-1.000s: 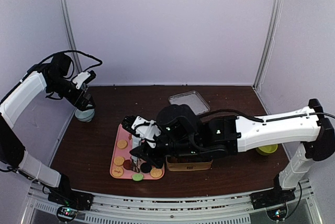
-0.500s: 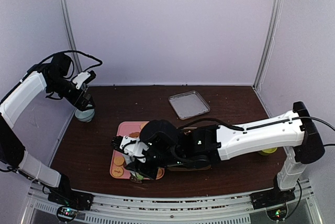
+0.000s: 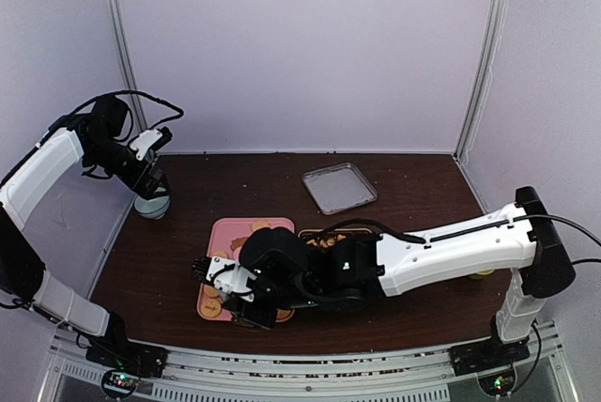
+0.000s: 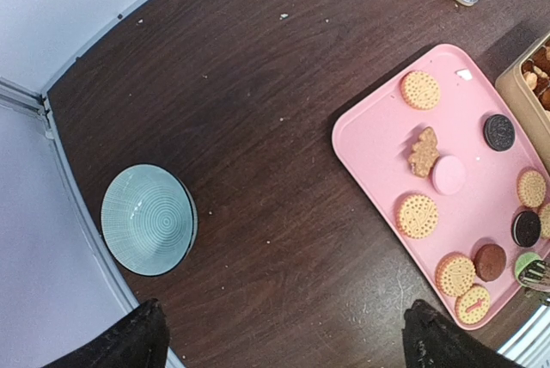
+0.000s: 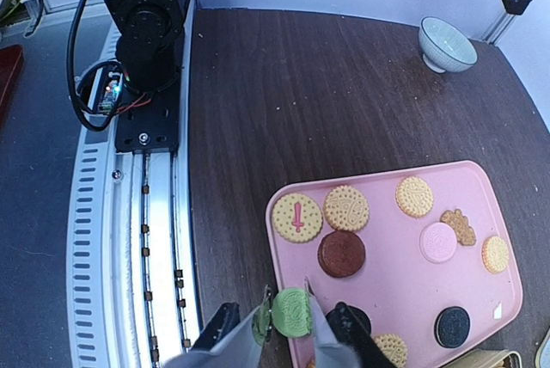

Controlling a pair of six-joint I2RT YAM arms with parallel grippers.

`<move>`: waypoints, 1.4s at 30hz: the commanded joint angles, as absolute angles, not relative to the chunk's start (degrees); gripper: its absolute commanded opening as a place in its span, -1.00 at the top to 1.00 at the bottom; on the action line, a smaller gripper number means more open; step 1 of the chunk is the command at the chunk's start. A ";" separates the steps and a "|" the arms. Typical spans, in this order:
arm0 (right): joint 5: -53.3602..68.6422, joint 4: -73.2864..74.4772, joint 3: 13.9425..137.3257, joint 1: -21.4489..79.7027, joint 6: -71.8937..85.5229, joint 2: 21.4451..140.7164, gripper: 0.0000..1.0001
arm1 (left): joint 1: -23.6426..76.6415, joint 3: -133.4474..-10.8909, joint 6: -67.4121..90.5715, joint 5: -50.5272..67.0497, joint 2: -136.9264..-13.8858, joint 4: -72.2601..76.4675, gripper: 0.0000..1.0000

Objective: Pack the cookies
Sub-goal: Pick up the fake cookies from the plate, then place the fake cookies in the empty pocket of the box.

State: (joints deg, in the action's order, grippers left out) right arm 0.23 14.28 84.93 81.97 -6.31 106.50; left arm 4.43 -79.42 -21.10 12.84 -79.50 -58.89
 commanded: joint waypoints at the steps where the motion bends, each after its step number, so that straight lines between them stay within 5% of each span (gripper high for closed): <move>1: -5.79 12.50 87.09 82.45 -7.49 107.23 0.37 | 3.95 -79.72 -21.71 12.67 -78.80 -59.41 -0.96; 16: -6.76 8.00 83.37 78.29 -2.49 100.87 0.99 | 3.96 -79.88 -21.67 13.41 -78.84 -59.41 -0.95; 42: -13.13 18.46 53.49 67.57 10.72 60.81 1.00 | 3.91 -80.90 -21.27 15.00 -80.18 -59.50 -0.95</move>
State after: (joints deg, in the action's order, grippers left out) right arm -10.61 16.25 55.81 67.94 8.08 63.33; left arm 4.43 -79.42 -21.10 13.87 -79.72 -60.03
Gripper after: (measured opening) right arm 0.231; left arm 0.976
